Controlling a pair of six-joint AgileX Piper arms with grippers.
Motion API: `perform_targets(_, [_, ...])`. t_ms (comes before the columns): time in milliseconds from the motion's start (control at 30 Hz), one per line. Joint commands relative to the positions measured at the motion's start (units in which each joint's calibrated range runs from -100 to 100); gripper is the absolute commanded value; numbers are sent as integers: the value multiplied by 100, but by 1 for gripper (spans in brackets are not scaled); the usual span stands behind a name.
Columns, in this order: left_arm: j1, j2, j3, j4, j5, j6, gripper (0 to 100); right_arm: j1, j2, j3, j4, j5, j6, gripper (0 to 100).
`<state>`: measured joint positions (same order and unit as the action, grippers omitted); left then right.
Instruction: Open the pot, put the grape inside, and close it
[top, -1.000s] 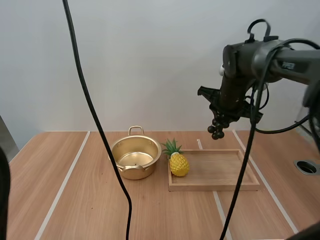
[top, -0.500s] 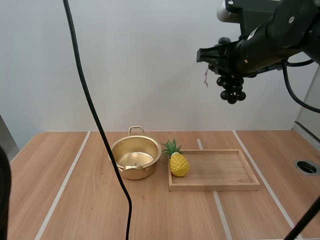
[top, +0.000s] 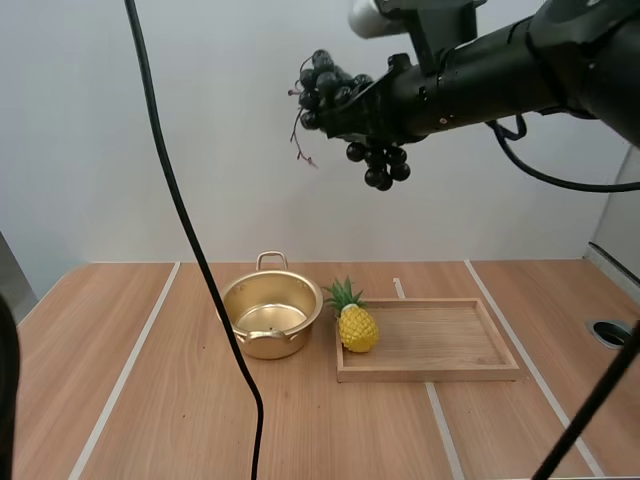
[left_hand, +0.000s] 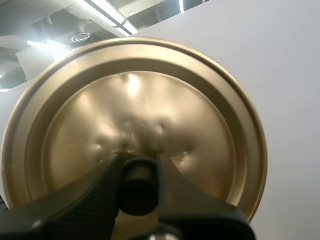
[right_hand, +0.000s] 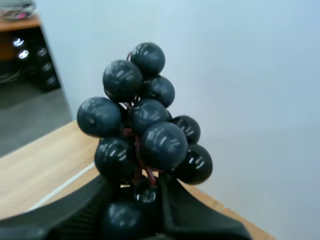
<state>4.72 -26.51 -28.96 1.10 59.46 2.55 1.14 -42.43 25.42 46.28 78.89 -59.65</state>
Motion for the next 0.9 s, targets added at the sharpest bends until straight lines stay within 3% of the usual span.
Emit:
perform_targets(0, [18,-15,-40,38,-215,-57,0,-18,382,-28,445,435,-644,0])
perform_targets(200, [18,-15,-40,38,-215,-57,0,53,1132,-28,934,517,-1393,0])
perform_targets(567, [18,-15,-40,38,-215,-57,0,1000,2172,-28,-2,-107,-1044,0])
perform_targets(867, [18,-15,-40,38,-215,-57,0,1246,2459,-28,6,-417,-1037,0])
